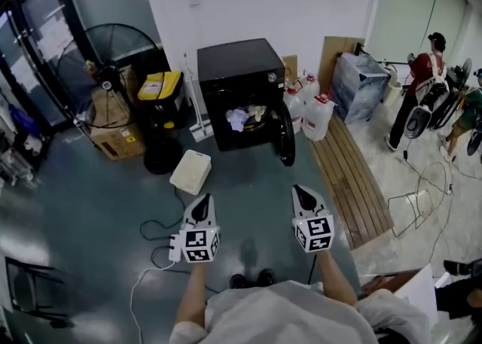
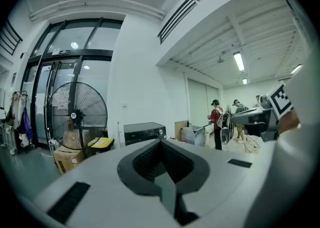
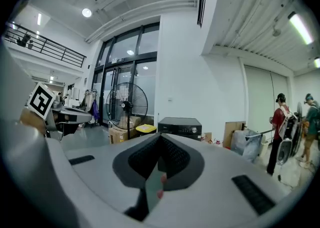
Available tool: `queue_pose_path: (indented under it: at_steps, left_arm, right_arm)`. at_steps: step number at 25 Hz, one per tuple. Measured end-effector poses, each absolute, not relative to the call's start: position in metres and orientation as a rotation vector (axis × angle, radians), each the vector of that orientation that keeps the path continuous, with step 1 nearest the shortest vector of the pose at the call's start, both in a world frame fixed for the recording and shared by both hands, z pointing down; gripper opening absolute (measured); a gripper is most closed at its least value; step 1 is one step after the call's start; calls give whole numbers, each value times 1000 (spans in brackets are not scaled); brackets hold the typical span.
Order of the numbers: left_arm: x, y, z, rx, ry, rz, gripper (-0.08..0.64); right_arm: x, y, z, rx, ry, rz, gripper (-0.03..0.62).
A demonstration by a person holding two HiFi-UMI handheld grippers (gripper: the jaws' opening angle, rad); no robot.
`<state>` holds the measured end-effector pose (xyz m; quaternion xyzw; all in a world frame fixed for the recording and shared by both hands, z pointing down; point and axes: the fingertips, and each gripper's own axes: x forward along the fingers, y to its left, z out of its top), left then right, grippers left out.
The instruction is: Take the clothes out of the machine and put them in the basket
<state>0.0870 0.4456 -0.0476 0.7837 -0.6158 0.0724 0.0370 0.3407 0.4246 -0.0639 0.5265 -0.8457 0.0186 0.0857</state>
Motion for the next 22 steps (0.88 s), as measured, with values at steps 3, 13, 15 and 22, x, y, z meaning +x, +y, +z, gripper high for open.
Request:
queue_pose_path:
  at_steps: [3, 13, 15, 22]
  left_arm:
    - [92, 441, -45, 2397, -1902, 224, 18]
    - [107, 422, -33, 2358, -1929, 231, 18]
    - [108, 413, -31, 2356, -1929, 237, 18]
    - [102, 367, -29, 2354, -1918, 242, 18]
  right_arm:
    - [344, 418, -60, 1558, -2527, 55, 25]
    - [360, 394, -46, 1527, -2534, 66, 25]
    - [362, 385, -45, 1530, -2532, 72, 25]
    - [356, 342, -44, 1529, -2521, 79, 25]
